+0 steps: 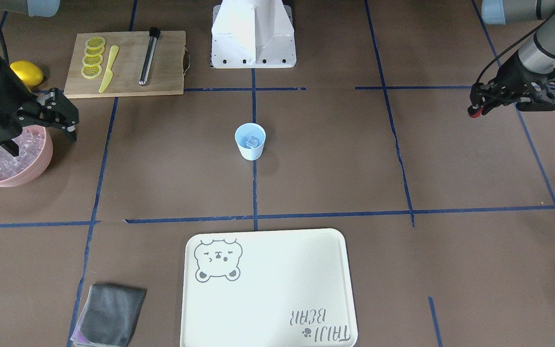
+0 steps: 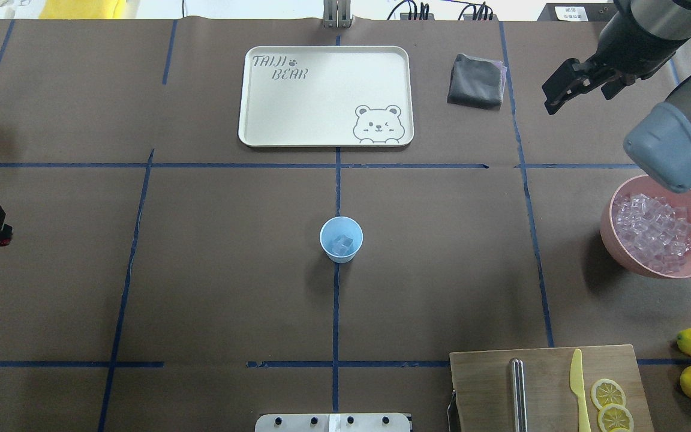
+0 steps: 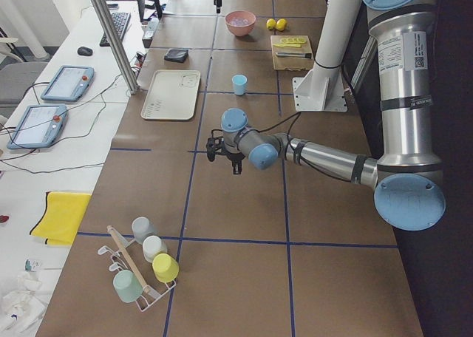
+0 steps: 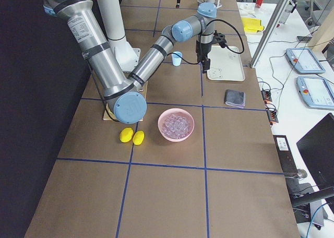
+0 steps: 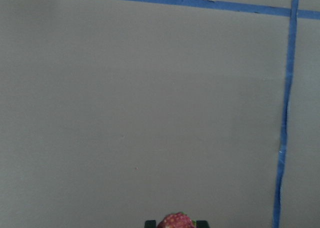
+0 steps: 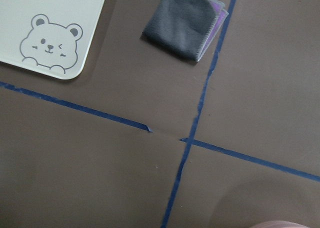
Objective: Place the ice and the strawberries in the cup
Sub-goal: 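Close the left gripper on the red strawberry, then lift the strawberry with the left gripper and carry it over the blue cup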
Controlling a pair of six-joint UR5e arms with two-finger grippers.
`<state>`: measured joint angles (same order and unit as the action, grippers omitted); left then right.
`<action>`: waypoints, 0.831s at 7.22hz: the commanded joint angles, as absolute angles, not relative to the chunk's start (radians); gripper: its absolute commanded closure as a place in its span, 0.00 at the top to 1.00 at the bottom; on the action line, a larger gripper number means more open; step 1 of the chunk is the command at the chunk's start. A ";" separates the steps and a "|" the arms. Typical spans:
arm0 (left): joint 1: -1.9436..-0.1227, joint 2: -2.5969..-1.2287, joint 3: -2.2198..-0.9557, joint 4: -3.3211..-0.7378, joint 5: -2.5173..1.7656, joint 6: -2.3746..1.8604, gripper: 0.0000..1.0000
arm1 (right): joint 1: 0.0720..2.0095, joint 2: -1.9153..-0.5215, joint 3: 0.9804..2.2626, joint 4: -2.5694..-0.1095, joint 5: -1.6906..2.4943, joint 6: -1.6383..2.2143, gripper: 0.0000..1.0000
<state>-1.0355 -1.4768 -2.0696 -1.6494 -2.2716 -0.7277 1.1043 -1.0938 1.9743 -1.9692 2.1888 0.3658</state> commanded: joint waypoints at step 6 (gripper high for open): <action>-0.748 -2.021 -2.085 -1.292 -2.085 -1.056 0.00 | 1.406 -1.334 1.893 -2.014 2.315 -0.142 1.00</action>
<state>-0.8223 -1.9365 -2.1255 -1.2918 -2.1344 -0.9743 1.3535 -1.3050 1.9247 -2.0153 2.2884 -0.0653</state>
